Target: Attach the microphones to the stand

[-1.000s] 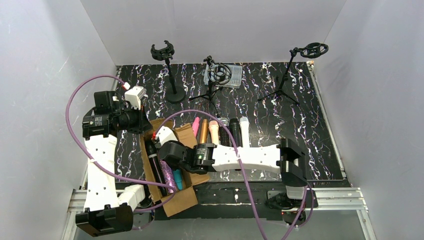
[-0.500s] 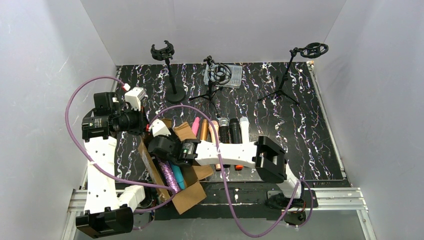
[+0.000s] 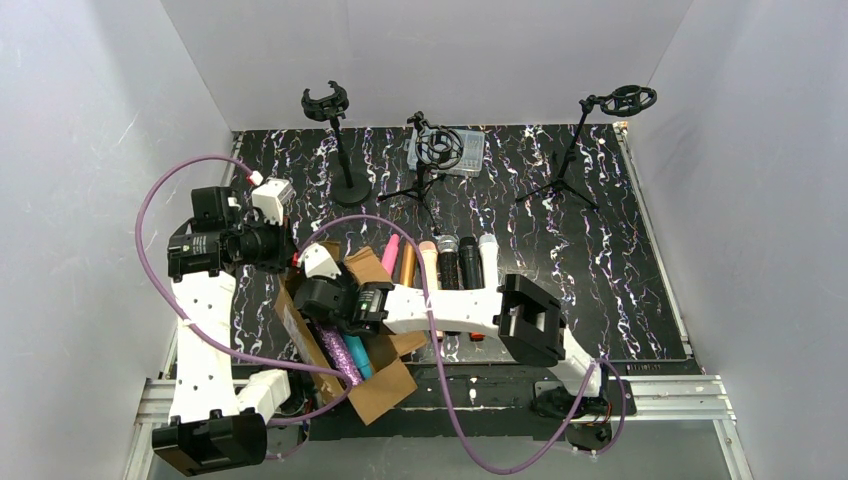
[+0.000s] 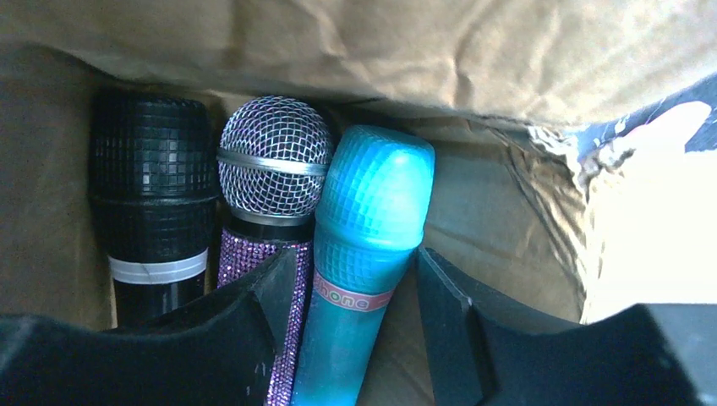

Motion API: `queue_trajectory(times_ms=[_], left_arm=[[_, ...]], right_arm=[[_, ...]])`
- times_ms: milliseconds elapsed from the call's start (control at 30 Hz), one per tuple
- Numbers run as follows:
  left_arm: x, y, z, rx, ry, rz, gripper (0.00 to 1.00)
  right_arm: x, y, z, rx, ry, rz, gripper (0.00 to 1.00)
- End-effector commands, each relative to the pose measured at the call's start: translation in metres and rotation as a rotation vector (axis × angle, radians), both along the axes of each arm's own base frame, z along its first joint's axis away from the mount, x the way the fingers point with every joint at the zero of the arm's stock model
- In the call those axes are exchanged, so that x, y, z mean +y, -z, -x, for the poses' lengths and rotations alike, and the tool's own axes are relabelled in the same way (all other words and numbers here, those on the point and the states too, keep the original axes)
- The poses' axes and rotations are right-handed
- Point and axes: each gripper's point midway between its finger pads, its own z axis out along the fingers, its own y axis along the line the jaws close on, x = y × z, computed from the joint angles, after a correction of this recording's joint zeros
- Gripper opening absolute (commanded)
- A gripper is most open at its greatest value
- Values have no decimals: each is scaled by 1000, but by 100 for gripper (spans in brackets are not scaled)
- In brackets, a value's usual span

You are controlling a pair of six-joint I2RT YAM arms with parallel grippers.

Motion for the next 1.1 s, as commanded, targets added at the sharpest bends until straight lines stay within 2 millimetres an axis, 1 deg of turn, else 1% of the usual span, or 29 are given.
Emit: queue_trajectory(times_ms=[0, 100, 267, 400, 500, 567, 667, 767, 833, 900, 933, 1000, 1067], left_arm=[[-6, 5, 4, 20, 13, 31, 0], [0, 15, 2, 36, -1, 4, 0], [0, 26, 1, 42, -13, 5, 0], [1, 36, 0, 59, -14, 3, 0], [1, 40, -1, 60, -12, 7, 0], [-2, 38, 0, 50, -4, 18, 0], [-6, 32, 0, 31, 10, 37, 0], [-8, 28, -1, 25, 16, 49, 0], [-9, 28, -1, 24, 23, 52, 0], [-11, 29, 0, 24, 32, 62, 0], [-11, 28, 0, 21, 36, 63, 0], [-12, 28, 1, 12, 41, 64, 0], [-13, 26, 1, -2, 47, 69, 0]], right_arm=[[-12, 42, 18, 93, -9, 99, 63], [-20, 46, 24, 119, -16, 114, 63], [-24, 53, 36, 179, -56, 150, 63], [-25, 71, 43, 219, -82, 199, 64], [-27, 85, 44, 233, -83, 235, 64], [-29, 92, 43, 237, -78, 249, 63], [-32, 95, 39, 234, -67, 259, 61], [-34, 97, 38, 237, -63, 254, 56], [-33, 100, 40, 249, -69, 236, 51], [-31, 97, 42, 253, -83, 198, 44], [-29, 92, 42, 249, -87, 169, 39], [-24, 73, 42, 230, -101, 99, 30], [-19, 48, 39, 197, -112, 24, 25]])
